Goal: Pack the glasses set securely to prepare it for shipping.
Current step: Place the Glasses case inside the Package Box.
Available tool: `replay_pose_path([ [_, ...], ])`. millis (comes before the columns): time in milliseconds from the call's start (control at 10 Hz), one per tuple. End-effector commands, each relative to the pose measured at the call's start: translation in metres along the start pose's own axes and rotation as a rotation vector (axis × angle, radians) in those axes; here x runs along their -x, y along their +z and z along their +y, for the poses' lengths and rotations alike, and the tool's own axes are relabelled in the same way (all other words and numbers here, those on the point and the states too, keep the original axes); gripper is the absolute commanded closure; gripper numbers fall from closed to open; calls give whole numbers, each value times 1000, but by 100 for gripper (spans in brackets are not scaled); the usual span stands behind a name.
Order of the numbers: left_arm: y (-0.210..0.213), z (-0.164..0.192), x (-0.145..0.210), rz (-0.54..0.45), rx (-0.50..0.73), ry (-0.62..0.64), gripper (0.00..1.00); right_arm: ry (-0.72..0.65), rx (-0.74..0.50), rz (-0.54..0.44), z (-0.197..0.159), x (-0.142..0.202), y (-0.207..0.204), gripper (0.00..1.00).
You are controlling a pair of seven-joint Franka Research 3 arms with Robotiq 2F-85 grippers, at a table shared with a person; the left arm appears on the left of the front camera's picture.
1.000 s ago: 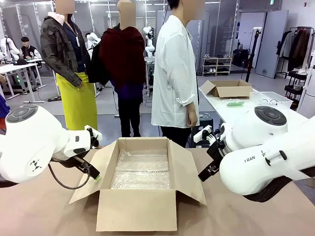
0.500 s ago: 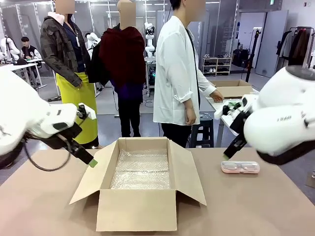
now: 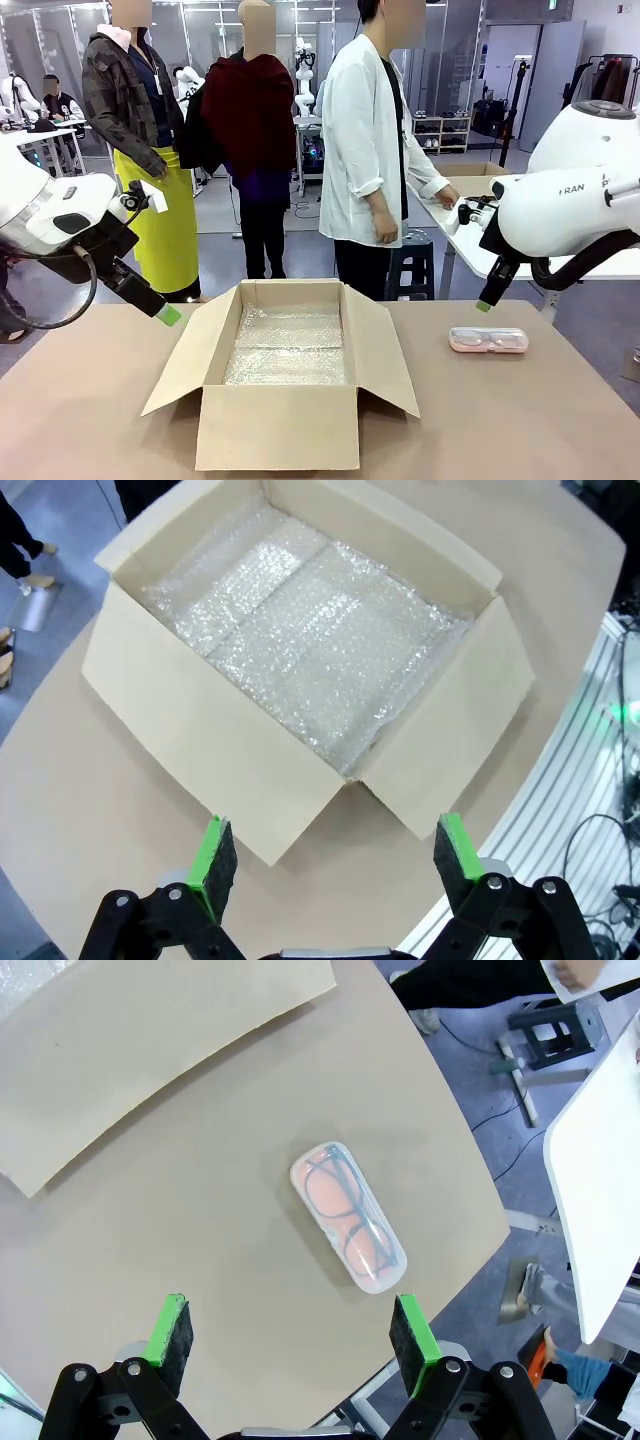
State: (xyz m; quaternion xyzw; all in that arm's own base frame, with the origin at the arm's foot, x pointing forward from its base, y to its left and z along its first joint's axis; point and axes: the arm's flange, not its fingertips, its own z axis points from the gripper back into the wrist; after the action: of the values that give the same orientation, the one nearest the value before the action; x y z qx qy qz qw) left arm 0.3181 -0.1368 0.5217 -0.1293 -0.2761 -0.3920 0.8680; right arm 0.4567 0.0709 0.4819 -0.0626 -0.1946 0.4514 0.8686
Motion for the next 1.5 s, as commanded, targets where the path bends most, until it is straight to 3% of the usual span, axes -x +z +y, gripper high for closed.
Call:
replay_pose_path([
  [0,0,-2,-1,2,-3,-17,0,1,-11,3,7,5,1,0],
  [200,0,-2,-1,2,-3,-17,0,1,-2,3,1,0,-1,0],
  [400,0,-2,-1,2,-3,-17,0,410,-251,61,-48,-12,-4,0],
  [500,0,-2,-1,2,-3,-17,0,441,-240,138,-65,-14,-15,0],
  [600,0,-2,-1,2,-3,-17,0,499,-266,112,-77,-14,-27,0],
  [800,0,-2,-1,2,-3,-17,0,538,-292,166,-94,-10,-71,0],
  [1300,0,-2,-1,2,-3,-17,0,497,-311,79,-108,2,-145,0],
  [1400,0,-2,-1,2,-3,-17,0,467,-296,120,-108,2,-160,0],
])
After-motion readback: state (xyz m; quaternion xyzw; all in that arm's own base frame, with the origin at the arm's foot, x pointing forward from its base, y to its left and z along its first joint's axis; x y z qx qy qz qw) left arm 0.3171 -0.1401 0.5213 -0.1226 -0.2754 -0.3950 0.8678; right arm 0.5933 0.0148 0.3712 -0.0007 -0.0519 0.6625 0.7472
